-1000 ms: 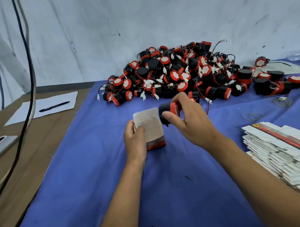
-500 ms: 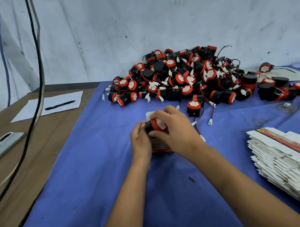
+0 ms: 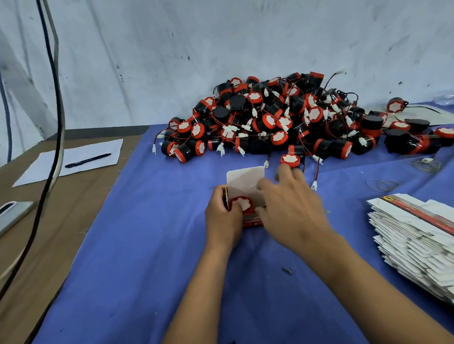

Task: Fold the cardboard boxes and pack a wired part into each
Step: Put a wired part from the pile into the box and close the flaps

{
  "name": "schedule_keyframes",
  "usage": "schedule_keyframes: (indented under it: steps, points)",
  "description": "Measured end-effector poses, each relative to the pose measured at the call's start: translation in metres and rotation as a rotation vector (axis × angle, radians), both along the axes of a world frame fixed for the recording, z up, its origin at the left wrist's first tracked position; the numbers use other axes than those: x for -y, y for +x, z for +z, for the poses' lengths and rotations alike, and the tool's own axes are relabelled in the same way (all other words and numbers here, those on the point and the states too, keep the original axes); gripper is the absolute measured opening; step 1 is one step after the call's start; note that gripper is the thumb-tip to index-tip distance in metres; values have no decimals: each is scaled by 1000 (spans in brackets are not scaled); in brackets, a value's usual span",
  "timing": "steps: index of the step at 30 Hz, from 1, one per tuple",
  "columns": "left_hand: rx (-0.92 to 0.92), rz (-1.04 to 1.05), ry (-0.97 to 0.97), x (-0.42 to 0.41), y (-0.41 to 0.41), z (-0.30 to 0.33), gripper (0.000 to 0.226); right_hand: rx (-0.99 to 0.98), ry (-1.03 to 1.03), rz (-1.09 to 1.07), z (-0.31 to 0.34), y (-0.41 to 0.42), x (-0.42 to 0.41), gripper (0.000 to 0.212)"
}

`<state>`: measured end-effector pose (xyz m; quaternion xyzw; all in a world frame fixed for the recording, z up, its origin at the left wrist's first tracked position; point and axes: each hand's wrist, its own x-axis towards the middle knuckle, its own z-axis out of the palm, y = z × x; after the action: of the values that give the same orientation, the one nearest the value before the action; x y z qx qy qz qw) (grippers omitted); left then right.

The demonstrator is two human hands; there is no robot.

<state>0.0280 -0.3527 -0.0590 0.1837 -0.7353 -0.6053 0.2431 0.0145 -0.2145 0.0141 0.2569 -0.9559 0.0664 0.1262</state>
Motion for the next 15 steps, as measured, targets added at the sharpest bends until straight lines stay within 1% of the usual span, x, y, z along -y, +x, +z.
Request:
schedule_keyframes:
  steps: [2, 4, 7, 9, 10, 12, 15]
  points:
    - [0, 4, -3, 1, -2, 0, 21, 126, -55, -62, 8, -3, -12, 33]
    - [-2, -3, 10, 3, -3, -1, 22, 208, -152, -23, 14, -5, -15, 28]
    - [-18, -21, 22, 3, -4, -2, 19, 180, -428, 41, 20, -5, -1, 10]
    - [-14, -14, -1, 1, -5, -1, 12, 165, -521, 73, 19, -4, 10, 10]
    - [-4, -5, -21, 0, -6, -1, 9, 166, -531, 82, 16, -3, 14, 14]
    - [7, 15, -62, -1, -7, -2, 14, 147, -511, 59, 10, -5, 18, 19]
    - [18, 4, -35, -3, -6, -2, 17, 48, -465, 3, 2, -11, 15, 16]
